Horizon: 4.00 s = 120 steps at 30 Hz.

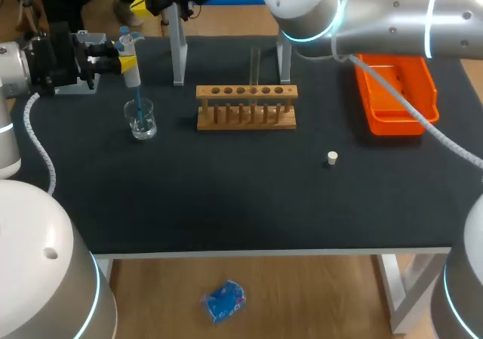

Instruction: Invert the test tube, pick up the pipette, mount the tip to pipette, aspirate from beaker and dispense into the tube, eject the tip, return the pipette, and cap with the stopper.

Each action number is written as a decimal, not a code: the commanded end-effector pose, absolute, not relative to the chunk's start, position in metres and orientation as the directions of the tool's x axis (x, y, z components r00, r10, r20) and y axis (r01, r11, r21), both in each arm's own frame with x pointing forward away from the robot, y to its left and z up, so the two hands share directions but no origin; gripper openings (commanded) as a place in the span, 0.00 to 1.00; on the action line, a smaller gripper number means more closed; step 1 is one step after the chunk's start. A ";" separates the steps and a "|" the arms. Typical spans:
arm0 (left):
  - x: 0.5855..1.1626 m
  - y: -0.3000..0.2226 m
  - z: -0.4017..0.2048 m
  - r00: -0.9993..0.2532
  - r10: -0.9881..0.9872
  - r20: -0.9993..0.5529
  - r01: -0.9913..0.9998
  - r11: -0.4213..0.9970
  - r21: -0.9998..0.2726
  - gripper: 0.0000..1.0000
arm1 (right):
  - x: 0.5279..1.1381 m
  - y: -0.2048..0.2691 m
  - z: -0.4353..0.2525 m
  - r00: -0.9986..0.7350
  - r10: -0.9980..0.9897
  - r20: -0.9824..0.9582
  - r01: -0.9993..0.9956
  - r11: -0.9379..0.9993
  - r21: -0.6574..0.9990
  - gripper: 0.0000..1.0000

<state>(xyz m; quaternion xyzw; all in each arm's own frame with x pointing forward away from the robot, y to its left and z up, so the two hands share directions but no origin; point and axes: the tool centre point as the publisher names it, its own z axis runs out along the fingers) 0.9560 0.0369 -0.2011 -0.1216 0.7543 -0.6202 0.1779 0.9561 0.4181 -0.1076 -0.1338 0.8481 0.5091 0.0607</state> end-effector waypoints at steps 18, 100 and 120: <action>0.956 0.037 -0.202 -0.907 -0.404 -0.119 0.039 0.199 -0.979 0.00 | 0.952 0.444 -0.119 -0.959 -0.239 -0.150 -0.248 0.462 0.851 0.00; 0.956 0.037 -0.202 -0.907 -0.404 -0.119 0.039 0.199 -0.979 0.00 | 0.949 0.447 -0.137 -0.976 -0.218 -0.007 -0.112 0.474 0.873 0.00; 0.956 0.037 -0.202 -0.907 -0.404 -0.119 0.039 0.199 -0.979 0.00 | 0.950 0.438 -0.113 -0.978 -0.199 -0.062 -0.146 0.446 0.883 0.00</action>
